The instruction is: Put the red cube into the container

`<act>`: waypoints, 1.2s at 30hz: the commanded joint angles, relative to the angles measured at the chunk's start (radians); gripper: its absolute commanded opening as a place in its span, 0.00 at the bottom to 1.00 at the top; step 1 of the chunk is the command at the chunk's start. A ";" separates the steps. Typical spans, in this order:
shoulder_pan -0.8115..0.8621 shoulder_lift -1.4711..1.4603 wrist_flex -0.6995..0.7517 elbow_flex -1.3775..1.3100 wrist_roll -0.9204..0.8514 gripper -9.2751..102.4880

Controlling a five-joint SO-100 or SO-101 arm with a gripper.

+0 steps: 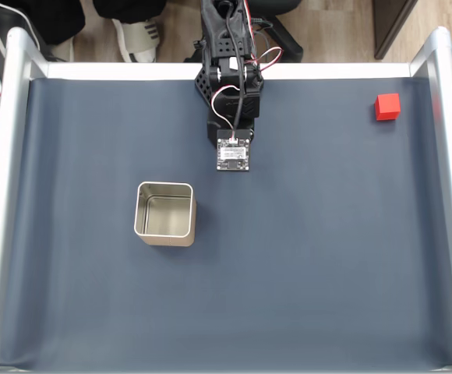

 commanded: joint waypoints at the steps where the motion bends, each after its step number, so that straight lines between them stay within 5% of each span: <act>1: 0.003 -0.025 -0.144 -0.006 0.017 0.08; 8: -0.002 -0.170 -0.396 -0.044 0.012 0.08; 13: -0.063 -0.345 -0.437 -0.224 0.060 0.08; 26: -0.472 -0.703 -0.018 -0.793 -0.049 0.08; 36: -0.770 -0.828 0.032 -0.894 -0.057 0.08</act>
